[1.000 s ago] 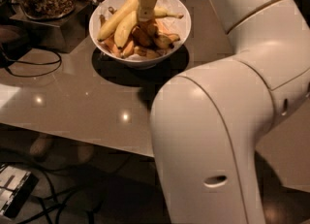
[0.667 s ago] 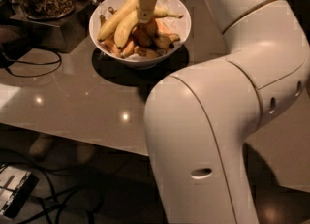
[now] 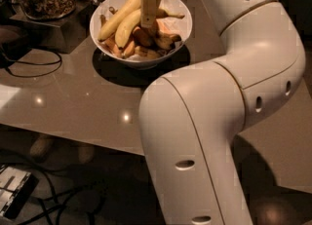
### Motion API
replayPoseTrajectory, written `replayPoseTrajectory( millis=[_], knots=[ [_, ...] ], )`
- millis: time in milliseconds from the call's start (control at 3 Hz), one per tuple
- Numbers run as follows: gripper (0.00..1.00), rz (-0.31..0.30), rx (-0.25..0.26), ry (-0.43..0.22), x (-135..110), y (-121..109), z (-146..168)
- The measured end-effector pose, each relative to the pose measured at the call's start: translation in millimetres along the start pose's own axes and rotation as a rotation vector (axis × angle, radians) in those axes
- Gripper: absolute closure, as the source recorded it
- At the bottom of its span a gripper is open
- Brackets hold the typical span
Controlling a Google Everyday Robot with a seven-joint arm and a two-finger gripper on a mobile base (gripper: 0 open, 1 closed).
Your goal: Pick banana from white bowl
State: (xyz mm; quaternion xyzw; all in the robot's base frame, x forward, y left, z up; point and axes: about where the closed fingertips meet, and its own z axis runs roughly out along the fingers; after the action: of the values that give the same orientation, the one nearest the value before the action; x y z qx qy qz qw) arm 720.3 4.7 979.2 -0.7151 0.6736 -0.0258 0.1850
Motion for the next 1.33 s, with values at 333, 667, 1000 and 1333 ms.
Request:
replayPoseTrajectory(
  millis=[333,667,1000,1333],
  knots=[
    [0.37,0.012,-0.016,0.008,2,0,8],
    [0.37,0.009,-0.032,0.015,0,0,18],
    [0.36,0.011,-0.051,0.020,0,1,26],
    [0.55,0.006,-0.061,0.031,4,3,28]
  ],
)
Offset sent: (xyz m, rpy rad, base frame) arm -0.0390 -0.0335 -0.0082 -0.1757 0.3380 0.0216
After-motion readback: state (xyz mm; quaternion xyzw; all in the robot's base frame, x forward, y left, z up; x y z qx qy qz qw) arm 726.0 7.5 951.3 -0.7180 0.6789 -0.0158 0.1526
